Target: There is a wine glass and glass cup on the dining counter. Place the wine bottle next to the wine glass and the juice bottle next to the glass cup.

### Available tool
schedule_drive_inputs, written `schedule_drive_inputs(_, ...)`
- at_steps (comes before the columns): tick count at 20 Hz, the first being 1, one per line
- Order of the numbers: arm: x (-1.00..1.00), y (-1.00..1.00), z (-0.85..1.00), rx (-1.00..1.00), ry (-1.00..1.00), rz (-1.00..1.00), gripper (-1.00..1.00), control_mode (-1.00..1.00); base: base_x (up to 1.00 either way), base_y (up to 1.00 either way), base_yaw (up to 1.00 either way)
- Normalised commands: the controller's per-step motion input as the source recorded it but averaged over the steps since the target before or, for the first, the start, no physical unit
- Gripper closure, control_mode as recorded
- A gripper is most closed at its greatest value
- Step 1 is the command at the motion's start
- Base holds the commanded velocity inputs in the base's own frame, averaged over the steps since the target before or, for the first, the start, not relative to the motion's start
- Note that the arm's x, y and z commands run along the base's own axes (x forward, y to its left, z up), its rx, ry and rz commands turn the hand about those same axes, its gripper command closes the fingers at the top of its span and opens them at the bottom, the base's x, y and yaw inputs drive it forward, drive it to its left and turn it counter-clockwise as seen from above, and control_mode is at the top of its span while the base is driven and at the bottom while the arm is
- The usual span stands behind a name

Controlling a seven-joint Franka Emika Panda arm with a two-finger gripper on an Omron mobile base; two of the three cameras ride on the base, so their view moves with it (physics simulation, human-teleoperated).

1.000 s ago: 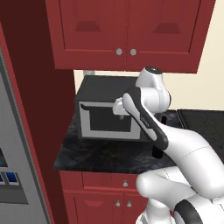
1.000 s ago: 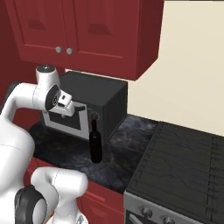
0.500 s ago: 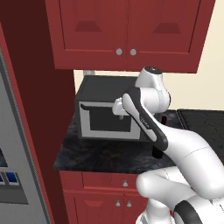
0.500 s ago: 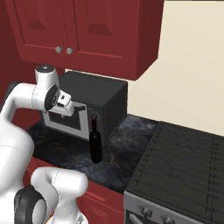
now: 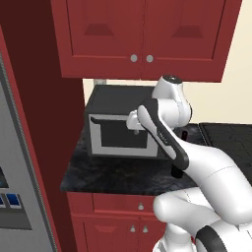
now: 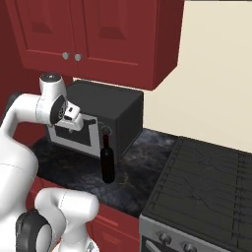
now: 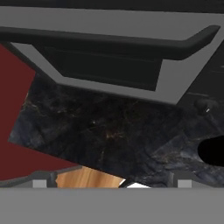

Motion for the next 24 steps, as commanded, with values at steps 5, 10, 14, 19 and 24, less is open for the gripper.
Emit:
schedule_drive_inputs(5, -0.06, 0.09, 0.0, -0.05, 0.0, -0.13, -1.0, -1.0, 0.0, 0.0, 0.0)
schedule_drive_inputs(10, -0.07, 0.21, 0.0, -0.11, -0.02, -0.28, -1.0, -1.0, 0.0, 0.0, 0.0)
schedule_drive_inputs(14, -0.02, 0.23, -0.02, -0.1, -0.03, -0.34, -1.0, -1.0, 0.0, 0.0, 0.0)
schedule_drive_inputs(19, -0.04, 0.21, -0.08, -0.01, 0.0, -0.33, -1.0, -1.0, 0.0, 0.0, 0.0)
schedule_drive_inputs(24, -0.05, 0.25, -0.13, 0.0, -0.01, -0.27, -1.0, -1.0, 0.0, 0.0, 0.0)
